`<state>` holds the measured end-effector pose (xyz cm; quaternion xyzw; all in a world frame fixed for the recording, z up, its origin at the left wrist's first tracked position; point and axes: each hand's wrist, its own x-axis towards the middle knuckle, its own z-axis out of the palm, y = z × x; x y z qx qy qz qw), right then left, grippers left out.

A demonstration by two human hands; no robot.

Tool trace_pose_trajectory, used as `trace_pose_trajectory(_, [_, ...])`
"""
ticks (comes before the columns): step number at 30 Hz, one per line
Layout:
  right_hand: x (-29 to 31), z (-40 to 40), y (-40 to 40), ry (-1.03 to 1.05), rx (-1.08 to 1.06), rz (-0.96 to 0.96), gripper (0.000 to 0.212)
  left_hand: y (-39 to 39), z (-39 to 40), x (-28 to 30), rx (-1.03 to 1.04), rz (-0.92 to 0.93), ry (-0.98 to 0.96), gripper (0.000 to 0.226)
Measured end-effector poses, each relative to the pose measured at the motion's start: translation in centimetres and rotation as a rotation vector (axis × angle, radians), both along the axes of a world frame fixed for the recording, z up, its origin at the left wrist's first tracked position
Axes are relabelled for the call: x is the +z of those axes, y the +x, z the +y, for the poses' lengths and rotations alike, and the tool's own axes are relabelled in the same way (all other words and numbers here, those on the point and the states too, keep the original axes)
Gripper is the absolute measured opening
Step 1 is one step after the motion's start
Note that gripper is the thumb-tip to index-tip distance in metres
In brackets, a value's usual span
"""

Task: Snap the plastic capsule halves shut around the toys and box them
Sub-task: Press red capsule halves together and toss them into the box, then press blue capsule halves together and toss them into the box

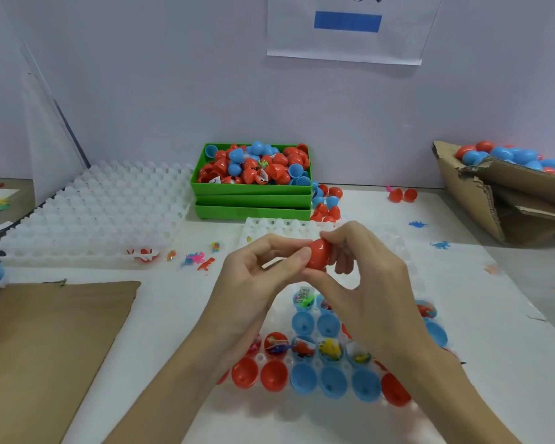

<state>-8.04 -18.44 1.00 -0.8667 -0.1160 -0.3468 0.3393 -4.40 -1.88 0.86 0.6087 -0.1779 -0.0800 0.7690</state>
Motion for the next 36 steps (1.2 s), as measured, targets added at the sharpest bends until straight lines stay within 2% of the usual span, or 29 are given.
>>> trace_pose_trajectory(4, [-0.1, -0.5, 0.2, -0.021, 0.033, -0.020, 0.035, 0.0, -0.1, -0.3, -0.002, 0.020, -0.043, 0.024])
trace_pose_trajectory(9, [0.1, -0.9, 0.3, -0.025, 0.067, 0.021, 0.039, 0.1, -0.2, -0.3, 0.076, -0.042, 0.088, 0.026])
trace_pose_trajectory(11, [0.5, -1.1, 0.5, 0.060, 0.034, 0.084, 0.042, 0.4, 0.0, -0.2, 0.106, -0.052, 0.092, 0.030])
trace_pose_trajectory(15, [2.6, -4.2, 1.8, 0.516, 0.008, 0.225, 0.039, 1.1, 0.6, 0.2, 0.213, 0.011, -0.019, 0.038])
trace_pose_trajectory(18, [5.5, -9.6, 4.5, 0.993, 0.082, 0.267, 0.026, 1.4, 1.3, 0.4, 0.238, 0.033, -0.006, 0.040])
trace_pose_trajectory(20, [8.3, -13.6, 6.5, 1.363, 0.196, 0.207, 0.036, 1.4, 1.4, 0.5, 0.241, 0.041, 0.016, 0.040])
trace_pose_trajectory(21, [9.3, -15.5, 7.4, 1.493, 0.225, 0.168, 0.045, 1.3, 1.3, 0.5, 0.241, 0.048, 0.023, 0.040])
trace_pose_trajectory(22, [10.0, -17.1, 8.0, 1.537, 0.212, 0.166, 0.053, 1.3, 1.2, 0.4, 0.240, 0.055, 0.027, 0.041])
trace_pose_trajectory(24, [10.1, -18.9, 8.6, 1.444, 0.138, 0.290, 0.062, 1.2, 1.2, 0.4, 0.234, 0.055, 0.037, 0.042])
trace_pose_trajectory(26, [8.8, -18.8, 8.4, 1.295, 0.070, 0.395, 0.051, 1.3, 1.2, 0.5, 0.230, 0.048, 0.046, 0.042])
trace_pose_trajectory(29, [5.7, -16.5, 6.8, 1.045, -0.054, 0.406, 0.029, 1.3, 1.3, 0.7, 0.239, 0.046, 0.036, 0.042])
trace_pose_trajectory(32, [3.2, -12.9, 4.4, 0.768, -0.117, 0.410, 0.024, 1.3, 1.4, 0.6, 0.252, 0.029, 0.064, 0.042])
trace_pose_trajectory(36, [2.0, -8.9, 2.9, 0.395, -0.079, 0.488, 0.018, 1.6, 1.4, 0.1, 0.234, -0.014, 0.187, 0.039])
